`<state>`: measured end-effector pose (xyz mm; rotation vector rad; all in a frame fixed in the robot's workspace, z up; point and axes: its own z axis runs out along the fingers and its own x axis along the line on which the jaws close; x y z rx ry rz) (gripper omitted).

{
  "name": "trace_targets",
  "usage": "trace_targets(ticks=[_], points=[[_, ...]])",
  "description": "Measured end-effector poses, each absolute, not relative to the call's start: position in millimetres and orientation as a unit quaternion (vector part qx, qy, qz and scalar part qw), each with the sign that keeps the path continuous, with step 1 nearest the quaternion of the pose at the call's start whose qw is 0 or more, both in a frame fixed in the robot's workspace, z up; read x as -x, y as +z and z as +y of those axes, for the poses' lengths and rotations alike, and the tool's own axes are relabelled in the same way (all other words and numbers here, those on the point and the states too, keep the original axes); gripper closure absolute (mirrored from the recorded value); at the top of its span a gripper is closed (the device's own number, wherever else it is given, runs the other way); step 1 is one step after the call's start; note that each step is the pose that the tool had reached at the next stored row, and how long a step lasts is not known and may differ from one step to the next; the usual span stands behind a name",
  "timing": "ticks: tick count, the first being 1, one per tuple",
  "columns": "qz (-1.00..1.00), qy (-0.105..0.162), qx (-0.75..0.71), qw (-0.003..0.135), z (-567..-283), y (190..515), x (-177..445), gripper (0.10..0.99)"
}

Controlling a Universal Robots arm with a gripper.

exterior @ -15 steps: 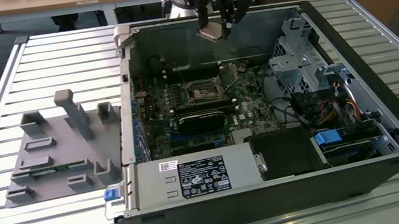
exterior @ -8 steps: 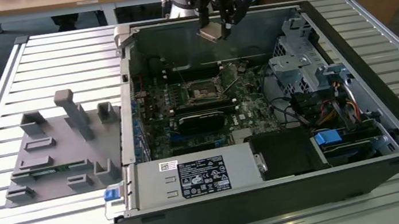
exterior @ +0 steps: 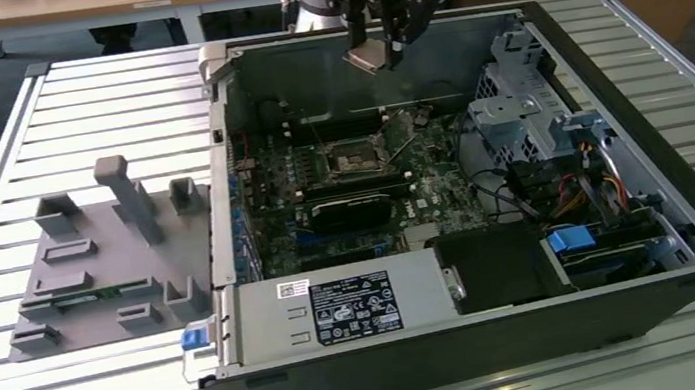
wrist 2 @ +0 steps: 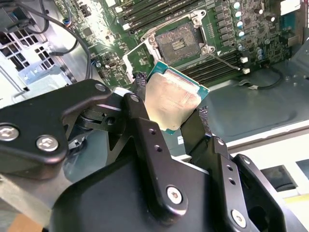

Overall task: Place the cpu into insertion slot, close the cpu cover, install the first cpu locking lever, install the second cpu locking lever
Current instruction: 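Place the cpu into insertion slot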

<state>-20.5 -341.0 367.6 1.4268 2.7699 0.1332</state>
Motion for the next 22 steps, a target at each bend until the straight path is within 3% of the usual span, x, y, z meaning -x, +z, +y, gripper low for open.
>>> trace_targets(ticks=[22], points=[[0.858, 0.041, -0.512, 0.015, -340.8, 367.0, 20.5, 0.549]])
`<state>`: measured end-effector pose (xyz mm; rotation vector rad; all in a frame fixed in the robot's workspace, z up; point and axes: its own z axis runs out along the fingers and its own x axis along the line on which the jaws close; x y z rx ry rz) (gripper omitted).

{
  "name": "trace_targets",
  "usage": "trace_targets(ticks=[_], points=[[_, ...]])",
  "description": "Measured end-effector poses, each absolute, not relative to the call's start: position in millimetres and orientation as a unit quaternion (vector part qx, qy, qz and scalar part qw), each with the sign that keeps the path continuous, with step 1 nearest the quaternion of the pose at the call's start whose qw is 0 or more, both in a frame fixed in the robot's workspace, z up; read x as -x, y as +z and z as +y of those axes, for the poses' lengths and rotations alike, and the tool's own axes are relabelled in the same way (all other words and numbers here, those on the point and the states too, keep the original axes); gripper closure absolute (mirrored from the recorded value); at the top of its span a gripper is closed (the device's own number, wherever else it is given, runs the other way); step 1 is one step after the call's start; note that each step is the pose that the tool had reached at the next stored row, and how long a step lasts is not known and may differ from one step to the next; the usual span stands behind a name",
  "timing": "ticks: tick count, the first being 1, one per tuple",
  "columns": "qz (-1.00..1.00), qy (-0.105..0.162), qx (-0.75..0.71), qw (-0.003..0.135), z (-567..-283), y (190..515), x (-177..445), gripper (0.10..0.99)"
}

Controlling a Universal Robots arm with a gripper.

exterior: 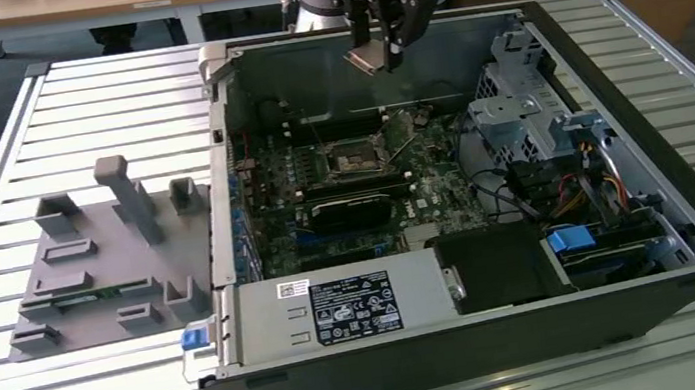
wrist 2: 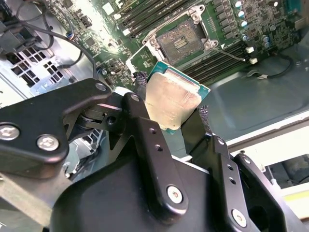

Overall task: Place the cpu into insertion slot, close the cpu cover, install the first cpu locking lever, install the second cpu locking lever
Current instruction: 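Place the cpu into insertion slot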

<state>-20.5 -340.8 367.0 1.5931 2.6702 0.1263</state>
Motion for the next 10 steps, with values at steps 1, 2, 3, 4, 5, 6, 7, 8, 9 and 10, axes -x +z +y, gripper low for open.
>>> trace_targets(ticks=[1, 2, 3, 4, 5, 6, 7, 8, 9, 10], points=[[0.856, 0.040, -0.515, 0.015, -340.9, 367.0, 20.5, 0.549], [0.855, 0.040, -0.517, 0.015, -340.9, 366.9, 20.5, 0.549], [0.853, 0.040, -0.520, 0.016, -340.8, 366.9, 20.5, 0.549], [0.851, 0.039, -0.523, 0.016, -340.8, 366.8, 20.5, 0.549], [0.850, 0.039, -0.526, 0.016, -340.8, 366.7, 20.5, 0.549], [0.848, 0.039, -0.528, 0.017, -340.9, 366.7, 20.5, 0.549], [0.846, 0.038, -0.531, 0.017, -340.8, 366.6, 20.5, 0.549], [0.844, 0.038, -0.534, 0.017, -340.9, 366.5, 20.5, 0.549], [0.842, 0.038, -0.537, 0.018, -340.8, 366.4, 20.5, 0.549], [0.840, 0.037, -0.541, 0.018, -340.9, 366.3, 20.5, 0.549]])
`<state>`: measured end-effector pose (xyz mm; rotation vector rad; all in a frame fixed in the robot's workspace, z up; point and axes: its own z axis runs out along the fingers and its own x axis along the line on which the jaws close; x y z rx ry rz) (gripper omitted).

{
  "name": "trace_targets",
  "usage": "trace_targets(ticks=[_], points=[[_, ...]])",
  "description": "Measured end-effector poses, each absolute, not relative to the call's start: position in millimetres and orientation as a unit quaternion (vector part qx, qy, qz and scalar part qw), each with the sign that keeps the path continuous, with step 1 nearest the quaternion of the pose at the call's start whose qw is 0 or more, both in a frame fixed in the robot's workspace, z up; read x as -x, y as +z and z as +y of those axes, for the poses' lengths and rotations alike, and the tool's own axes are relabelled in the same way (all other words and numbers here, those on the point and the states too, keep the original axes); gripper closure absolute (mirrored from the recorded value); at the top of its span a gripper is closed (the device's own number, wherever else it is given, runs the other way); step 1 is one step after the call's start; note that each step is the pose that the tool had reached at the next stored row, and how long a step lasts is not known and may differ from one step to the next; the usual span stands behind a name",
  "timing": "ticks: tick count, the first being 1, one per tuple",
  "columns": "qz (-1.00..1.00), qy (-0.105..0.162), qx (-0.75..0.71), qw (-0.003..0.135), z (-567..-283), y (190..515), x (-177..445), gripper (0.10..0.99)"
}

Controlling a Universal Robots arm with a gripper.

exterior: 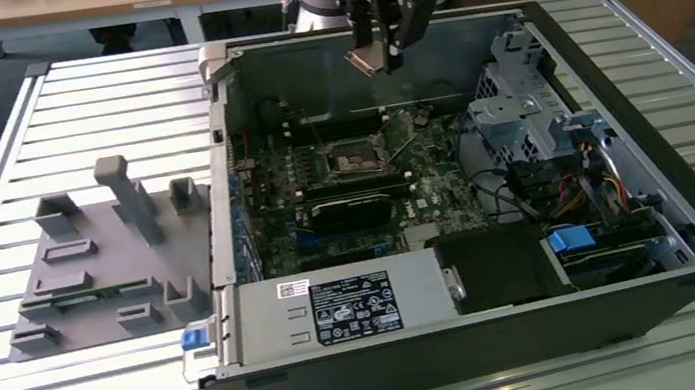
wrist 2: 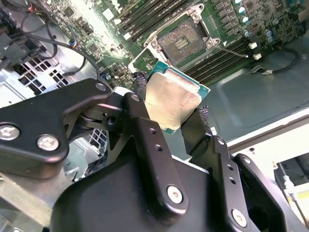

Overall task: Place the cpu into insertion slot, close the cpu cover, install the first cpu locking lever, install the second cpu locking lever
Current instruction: 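Place the cpu into insertion slot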

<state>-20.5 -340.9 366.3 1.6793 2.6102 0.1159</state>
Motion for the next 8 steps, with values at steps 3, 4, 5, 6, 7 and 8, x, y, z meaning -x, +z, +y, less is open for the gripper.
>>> trace_targets(ticks=[3, 4, 5, 6, 7, 8], points=[[0.834, 0.036, -0.550, 0.019, -340.9, 366.1, 20.5, 0.549], [0.831, 0.036, -0.554, 0.019, -340.8, 366.0, 20.5, 0.549], [0.829, 0.035, -0.558, 0.020, -340.8, 365.8, 20.5, 0.549], [0.826, 0.035, -0.562, 0.020, -340.9, 365.7, 20.5, 0.549], [0.823, 0.035, -0.566, 0.020, -340.9, 365.6, 20.5, 0.549], [0.821, 0.034, -0.570, 0.021, -340.9, 365.4, 20.5, 0.549]])
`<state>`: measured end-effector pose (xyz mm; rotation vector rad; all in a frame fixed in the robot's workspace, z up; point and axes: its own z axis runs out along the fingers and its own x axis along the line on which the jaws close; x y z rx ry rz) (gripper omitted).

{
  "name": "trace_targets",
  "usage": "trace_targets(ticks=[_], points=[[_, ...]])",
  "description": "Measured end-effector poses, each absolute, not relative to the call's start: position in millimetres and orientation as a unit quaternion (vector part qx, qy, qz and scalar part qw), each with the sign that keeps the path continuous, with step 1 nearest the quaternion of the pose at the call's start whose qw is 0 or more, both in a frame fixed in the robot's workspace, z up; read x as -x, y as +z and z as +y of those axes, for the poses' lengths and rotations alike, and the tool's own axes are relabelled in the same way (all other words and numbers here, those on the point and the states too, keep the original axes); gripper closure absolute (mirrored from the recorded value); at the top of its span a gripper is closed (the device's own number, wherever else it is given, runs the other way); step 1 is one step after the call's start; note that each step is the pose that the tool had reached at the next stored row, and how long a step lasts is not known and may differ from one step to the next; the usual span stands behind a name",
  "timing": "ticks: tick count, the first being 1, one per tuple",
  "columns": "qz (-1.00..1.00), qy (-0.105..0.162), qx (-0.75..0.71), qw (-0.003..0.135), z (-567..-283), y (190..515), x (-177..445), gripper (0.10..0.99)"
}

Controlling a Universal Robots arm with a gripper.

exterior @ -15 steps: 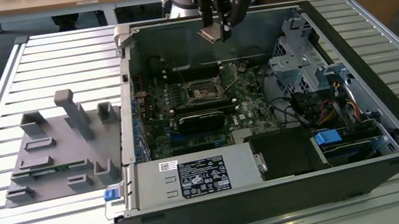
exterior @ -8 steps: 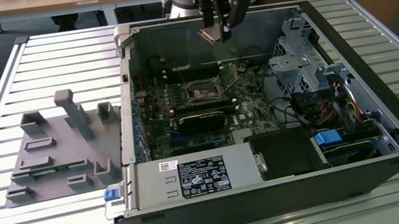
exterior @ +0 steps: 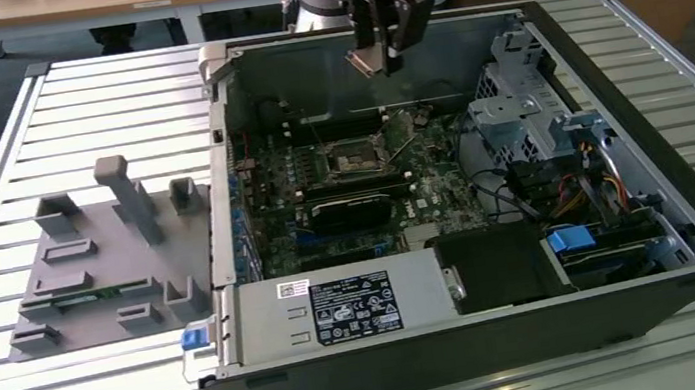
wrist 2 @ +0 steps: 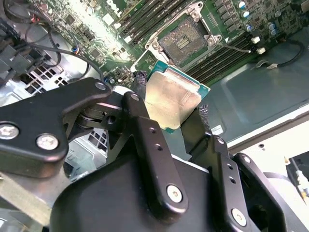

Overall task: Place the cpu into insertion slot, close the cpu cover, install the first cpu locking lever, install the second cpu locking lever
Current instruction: 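Place the cpu into insertion slot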

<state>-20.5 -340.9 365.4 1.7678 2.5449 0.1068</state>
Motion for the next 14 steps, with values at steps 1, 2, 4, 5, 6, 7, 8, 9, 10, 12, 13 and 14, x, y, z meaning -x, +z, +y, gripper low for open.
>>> trace_targets(ticks=[1, 2, 4, 5, 6, 7, 8, 9, 10, 12, 13, 14], points=[[0.818, 0.034, -0.574, 0.021, -340.9, 365.4, 20.5, 0.549], [0.816, 0.034, -0.577, 0.021, -340.9, 365.2, 20.5, 0.549], [0.811, 0.034, -0.584, 0.021, -340.9, 364.9, 20.5, 0.549], [0.808, 0.034, -0.587, 0.021, -340.8, 364.8, 20.5, 0.549], [0.806, 0.034, -0.591, 0.022, -340.8, 364.6, 20.5, 0.549], [0.804, 0.034, -0.593, 0.022, -340.8, 364.4, 20.5, 0.549], [0.802, 0.034, -0.596, 0.022, -340.9, 364.2, 20.5, 0.549], [0.801, 0.033, -0.598, 0.022, -340.8, 364.0, 20.5, 0.549], [0.799, 0.033, -0.600, 0.022, -340.8, 363.7, 20.5, 0.549], [0.795, 0.033, -0.605, 0.022, -340.7, 363.3, 20.5, 0.549], [0.793, 0.033, -0.608, 0.022, -340.6, 363.1, 20.5, 0.549], [0.791, 0.033, -0.611, 0.023, -340.4, 362.9, 20.5, 0.549]])
